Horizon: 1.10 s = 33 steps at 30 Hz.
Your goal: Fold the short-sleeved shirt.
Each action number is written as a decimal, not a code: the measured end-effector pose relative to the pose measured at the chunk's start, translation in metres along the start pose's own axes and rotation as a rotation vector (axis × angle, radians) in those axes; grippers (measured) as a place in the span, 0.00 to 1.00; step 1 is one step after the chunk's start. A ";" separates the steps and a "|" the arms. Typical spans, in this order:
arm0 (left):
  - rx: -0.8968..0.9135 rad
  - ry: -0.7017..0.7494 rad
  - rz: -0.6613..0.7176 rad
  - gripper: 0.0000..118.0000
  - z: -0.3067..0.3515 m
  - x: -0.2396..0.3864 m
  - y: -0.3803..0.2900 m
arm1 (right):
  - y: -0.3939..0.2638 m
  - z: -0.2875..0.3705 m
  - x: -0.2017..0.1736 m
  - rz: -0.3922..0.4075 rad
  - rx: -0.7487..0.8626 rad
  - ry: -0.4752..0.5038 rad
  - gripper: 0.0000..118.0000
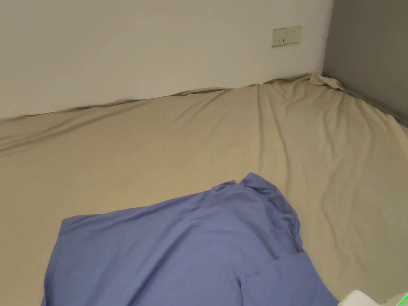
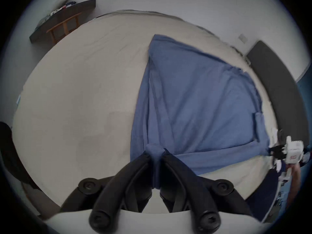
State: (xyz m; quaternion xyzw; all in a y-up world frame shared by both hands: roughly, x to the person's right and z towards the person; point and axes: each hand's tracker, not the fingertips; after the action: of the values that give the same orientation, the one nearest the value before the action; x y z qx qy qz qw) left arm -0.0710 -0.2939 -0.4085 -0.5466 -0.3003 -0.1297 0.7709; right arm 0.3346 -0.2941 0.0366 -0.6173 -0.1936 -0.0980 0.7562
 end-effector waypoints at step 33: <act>0.314 -0.088 0.096 0.00 0.108 0.043 -0.069 | -0.024 0.150 -0.084 -0.361 0.678 0.195 0.02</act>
State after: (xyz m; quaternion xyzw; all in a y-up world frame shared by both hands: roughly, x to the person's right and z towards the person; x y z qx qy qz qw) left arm -0.1083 -0.2144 -0.3050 -0.4385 -0.3238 -0.0201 0.8381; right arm 0.2237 -0.1613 0.0482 -0.2763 -0.2477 -0.2180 0.9026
